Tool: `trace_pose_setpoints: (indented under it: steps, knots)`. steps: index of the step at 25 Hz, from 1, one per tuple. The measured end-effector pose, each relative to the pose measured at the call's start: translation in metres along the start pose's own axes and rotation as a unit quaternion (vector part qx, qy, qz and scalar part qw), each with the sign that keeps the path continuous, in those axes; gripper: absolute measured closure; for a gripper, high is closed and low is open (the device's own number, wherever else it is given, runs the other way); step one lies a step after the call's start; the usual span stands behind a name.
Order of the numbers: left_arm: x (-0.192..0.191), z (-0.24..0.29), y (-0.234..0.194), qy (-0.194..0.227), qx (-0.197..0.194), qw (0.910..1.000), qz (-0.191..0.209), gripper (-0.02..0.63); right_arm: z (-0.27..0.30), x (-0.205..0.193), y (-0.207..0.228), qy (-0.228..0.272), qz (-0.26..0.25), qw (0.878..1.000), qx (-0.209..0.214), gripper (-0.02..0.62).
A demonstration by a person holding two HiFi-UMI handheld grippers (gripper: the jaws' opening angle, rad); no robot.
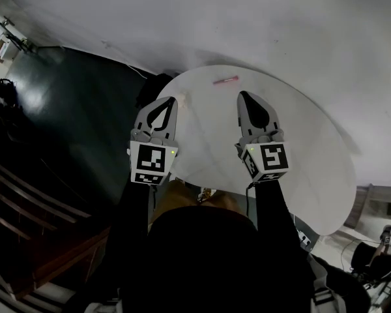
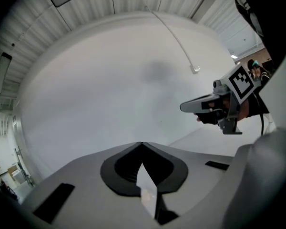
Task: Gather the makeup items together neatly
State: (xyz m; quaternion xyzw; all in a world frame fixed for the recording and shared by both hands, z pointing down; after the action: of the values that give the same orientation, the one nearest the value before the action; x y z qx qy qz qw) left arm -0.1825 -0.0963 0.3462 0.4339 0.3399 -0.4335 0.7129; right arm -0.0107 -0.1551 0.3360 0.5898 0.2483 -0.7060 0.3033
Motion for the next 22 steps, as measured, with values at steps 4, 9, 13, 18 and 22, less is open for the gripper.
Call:
trace_pose_setpoints:
  steps: [4, 9, 13, 18, 22]
  knots:
    - [-0.044, 0.013, 0.008, -0.083, -0.064, 0.9939, 0.035, 0.592, 0.004, -0.001, 0.008, 0.0, -0.005, 1.0, 0.0, 0.568]
    - [-0.114, 0.015, 0.03, -0.183, -0.163, 0.9659, 0.084, 0.459, 0.01, -0.003, 0.011, -0.005, -0.001, 1.0, 0.0, 0.568]
    - [-0.159, 0.012, 0.046, -0.238, -0.222, 0.9382, 0.117, 0.364, 0.013, -0.006, 0.01, -0.005, -0.009, 1.0, 0.005, 0.568]
    - [-0.202, 0.013, 0.07, -0.298, -0.285, 0.8973, 0.158, 0.293, 0.013, -0.004, 0.005, -0.008, -0.011, 1.0, 0.007, 0.568]
    - [-0.242, 0.019, 0.082, -0.346, -0.312, 0.8583, 0.215, 0.282, 0.012, -0.004, 0.0, -0.011, -0.013, 1.0, 0.006, 0.568]
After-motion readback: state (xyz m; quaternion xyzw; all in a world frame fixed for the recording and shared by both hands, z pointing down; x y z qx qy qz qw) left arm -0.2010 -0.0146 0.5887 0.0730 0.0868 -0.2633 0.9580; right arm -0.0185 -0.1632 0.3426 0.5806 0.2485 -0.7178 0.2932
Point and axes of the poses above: the fingertips, and each gripper's own axes: z forward along the fingers, y to its right, x out of its top, the point moved 3 cm from there along -z, backward along the fingers, and after that the axes turned 9 degrees about -y, right-handed, at the moved point
